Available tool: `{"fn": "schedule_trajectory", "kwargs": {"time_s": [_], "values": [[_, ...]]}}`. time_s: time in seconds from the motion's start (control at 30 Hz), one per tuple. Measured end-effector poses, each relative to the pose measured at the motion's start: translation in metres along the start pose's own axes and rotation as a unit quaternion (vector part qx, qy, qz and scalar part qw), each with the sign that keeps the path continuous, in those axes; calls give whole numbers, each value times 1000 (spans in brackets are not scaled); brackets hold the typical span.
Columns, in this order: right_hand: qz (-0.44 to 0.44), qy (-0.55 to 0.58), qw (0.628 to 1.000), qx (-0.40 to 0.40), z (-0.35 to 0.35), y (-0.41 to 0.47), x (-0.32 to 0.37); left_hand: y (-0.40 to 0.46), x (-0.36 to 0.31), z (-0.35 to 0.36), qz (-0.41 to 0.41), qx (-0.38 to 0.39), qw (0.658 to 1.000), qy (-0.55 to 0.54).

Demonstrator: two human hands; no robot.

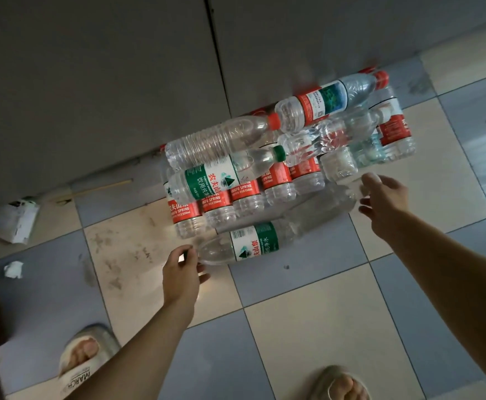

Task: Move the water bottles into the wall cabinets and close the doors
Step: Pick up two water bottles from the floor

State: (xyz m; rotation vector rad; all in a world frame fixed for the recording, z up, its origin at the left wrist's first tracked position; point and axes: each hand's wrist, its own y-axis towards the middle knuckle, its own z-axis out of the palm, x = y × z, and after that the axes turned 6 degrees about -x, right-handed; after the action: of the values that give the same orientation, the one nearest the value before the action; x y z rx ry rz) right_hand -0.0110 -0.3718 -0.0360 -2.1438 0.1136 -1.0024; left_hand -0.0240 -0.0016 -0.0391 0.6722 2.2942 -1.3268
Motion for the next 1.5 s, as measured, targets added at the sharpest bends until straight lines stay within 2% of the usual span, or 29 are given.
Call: {"fn": "schedule_trajectory", "kwargs": {"time_s": [0.13,0.23,0.33,0.43,0.57,0.73,0.87,1.0,1.1,1.27,1.4,1.5], "values": [[-45,-7,999,-10,-30,-24,20,-30,-26,-12,63,5,998,5],[-135,-64,988,30,-48,-51,38,-60,-56,-11,166,41,984,44],[-255,-161,952,56,-55,-81,44,-90,-86,3,261,116,955,81],[-325,-227,917,34,-62,-98,43,-118,-107,27,350,180,907,153],[-334,-239,912,7,-74,-101,42,-139,-115,53,449,217,841,209],[-314,-233,920,14,-81,-103,19,-137,-113,66,476,224,821,222],[-307,-221,925,22,-82,-97,7,-133,-112,72,471,238,823,210],[-315,-239,917,58,-83,-97,2,-128,-108,72,442,225,841,216],[-288,-241,924,68,-87,-97,-7,-121,-94,74,404,199,868,208],[-199,-228,950,76,-86,-85,-37,-101,-56,86,289,204,918,179],[-148,-193,967,76,-66,-64,-66,-85,-29,105,314,168,924,136],[-155,-139,975,74,-46,-45,-81,-70,-17,121,359,139,916,109]]}}
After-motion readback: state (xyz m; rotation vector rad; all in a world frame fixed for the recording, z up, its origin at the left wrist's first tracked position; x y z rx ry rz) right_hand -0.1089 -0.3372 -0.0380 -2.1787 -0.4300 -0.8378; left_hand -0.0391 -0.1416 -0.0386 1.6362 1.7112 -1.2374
